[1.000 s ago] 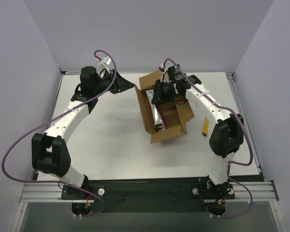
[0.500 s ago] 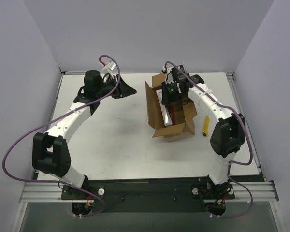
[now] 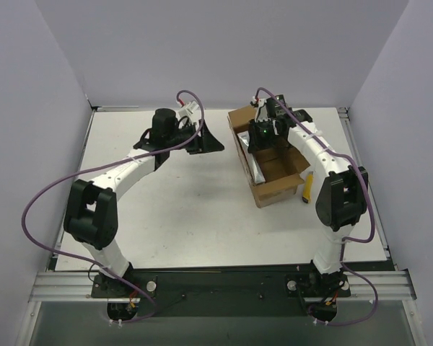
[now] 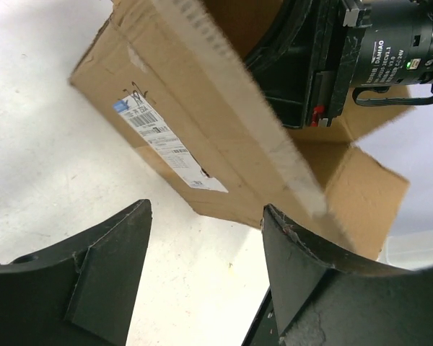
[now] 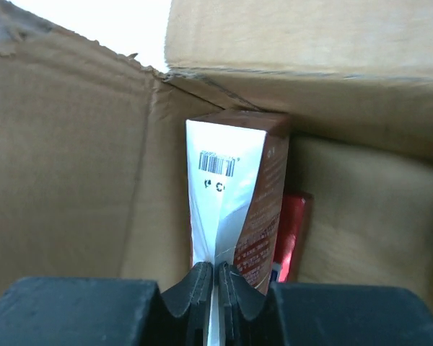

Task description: Unpack the express box

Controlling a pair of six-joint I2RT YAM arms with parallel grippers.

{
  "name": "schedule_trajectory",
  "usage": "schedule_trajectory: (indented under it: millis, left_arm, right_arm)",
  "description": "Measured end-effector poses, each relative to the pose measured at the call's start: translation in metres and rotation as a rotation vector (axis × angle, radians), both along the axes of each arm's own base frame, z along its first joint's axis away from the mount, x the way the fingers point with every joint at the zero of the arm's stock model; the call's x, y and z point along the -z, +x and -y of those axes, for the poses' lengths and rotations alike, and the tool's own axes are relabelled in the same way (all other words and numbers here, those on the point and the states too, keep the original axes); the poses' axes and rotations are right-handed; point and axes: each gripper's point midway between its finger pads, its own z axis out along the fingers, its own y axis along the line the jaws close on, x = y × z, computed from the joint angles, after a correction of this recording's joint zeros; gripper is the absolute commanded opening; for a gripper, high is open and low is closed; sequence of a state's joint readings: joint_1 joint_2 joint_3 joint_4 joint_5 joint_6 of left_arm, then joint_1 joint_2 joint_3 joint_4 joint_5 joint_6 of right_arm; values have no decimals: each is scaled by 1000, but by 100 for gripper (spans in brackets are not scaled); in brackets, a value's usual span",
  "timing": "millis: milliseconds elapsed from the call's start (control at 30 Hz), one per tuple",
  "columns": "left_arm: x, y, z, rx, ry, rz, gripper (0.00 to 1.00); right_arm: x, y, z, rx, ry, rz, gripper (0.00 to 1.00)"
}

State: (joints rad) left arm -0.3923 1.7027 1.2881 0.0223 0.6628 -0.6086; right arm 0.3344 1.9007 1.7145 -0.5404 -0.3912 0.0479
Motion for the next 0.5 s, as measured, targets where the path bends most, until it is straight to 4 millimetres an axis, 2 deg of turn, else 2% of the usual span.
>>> schedule_trajectory:
  millis: [333,500]
  left_arm:
    - [-2,5,16,28,-48,-3,73]
    - [-9,7,27,62,-66,16,73]
  right_arm:
    - [-1,3,-1,-2,7,12,0]
    - [-3,8,6,27,-27,31,0]
